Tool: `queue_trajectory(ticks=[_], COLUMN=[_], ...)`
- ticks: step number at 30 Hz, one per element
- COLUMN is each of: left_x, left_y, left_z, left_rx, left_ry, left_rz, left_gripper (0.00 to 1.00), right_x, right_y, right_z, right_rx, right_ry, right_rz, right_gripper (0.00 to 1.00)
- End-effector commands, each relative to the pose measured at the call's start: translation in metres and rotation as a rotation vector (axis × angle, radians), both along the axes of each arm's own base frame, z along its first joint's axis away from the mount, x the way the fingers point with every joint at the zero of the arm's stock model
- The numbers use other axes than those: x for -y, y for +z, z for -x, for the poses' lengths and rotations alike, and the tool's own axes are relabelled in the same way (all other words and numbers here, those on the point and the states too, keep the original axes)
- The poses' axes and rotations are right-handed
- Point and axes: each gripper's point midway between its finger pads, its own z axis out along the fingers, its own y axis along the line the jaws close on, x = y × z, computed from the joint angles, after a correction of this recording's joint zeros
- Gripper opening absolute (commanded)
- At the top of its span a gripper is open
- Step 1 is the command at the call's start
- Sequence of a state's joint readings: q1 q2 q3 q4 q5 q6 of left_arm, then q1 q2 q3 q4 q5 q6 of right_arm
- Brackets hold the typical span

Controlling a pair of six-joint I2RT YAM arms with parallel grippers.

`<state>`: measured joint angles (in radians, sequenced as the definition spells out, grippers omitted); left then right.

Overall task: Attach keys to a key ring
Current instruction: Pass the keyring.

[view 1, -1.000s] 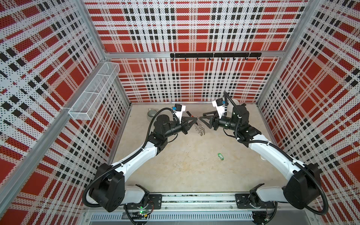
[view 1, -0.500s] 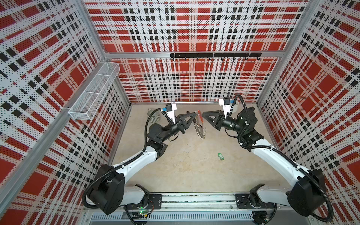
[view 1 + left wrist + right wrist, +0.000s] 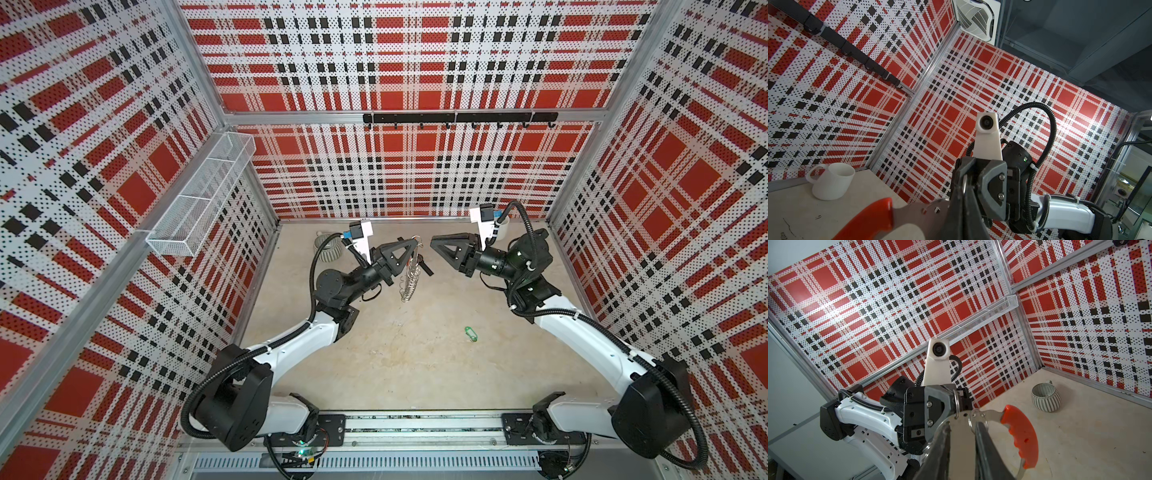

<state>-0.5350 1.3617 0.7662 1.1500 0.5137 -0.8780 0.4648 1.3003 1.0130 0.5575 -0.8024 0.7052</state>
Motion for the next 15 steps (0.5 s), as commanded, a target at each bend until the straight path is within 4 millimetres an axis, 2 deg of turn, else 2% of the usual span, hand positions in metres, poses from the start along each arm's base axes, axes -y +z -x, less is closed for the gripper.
queue_trajectory(ticks=[1, 15], left_x=[-0.001, 0.005], left_y=[0.012, 0.009], left_z=[0.006, 0.002], left_rx=[0.043, 0.034], left_ry=[-0.009, -0.032], left_rz=[0.042, 0.054], left_gripper=[0.0, 0.0], right_x=[-0.005, -0.016], right_y=[0.005, 0.002], right_z=[0.006, 0.002], right_rx=[0.019, 0.007], right_ry=[0.044, 0.074], right_rz=[-0.016, -0.011], right_gripper=[0.25, 0.23])
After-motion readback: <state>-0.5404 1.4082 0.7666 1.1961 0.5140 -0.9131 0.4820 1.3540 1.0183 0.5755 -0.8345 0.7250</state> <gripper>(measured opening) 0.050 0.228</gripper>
